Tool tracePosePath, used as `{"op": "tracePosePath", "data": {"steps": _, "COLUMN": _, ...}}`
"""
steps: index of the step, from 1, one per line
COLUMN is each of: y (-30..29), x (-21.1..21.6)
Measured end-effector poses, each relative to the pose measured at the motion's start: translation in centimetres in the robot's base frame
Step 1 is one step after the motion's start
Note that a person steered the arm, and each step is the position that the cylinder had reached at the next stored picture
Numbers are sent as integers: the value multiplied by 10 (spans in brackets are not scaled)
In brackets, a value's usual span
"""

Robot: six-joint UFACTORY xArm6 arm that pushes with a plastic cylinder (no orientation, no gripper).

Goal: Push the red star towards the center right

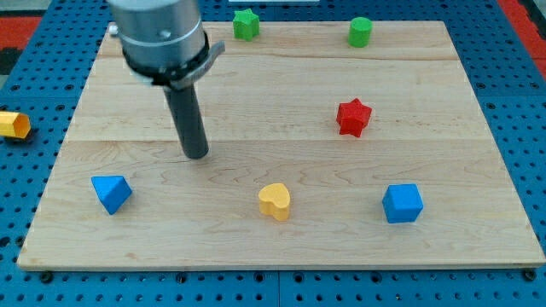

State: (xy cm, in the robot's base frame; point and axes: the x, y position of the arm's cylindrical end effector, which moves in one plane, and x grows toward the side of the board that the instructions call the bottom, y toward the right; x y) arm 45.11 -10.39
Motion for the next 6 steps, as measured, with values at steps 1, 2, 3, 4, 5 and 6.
{"op": "tracePosePath", "data": {"steps": 1, "y": 32, "x": -22}}
{"op": "tracePosePath", "data": {"steps": 2, "y": 129, "x": -40}}
{"op": "tracePosePath", "data": {"steps": 3, "y": 192, "x": -53}}
{"op": "tracePosePath", "data": {"steps": 4, "y": 191, "x": -42}}
{"op": "tracePosePath", "data": {"steps": 5, "y": 238, "x": -41}}
{"op": "tracePosePath", "data": {"steps": 6, "y": 245, "x": -40}}
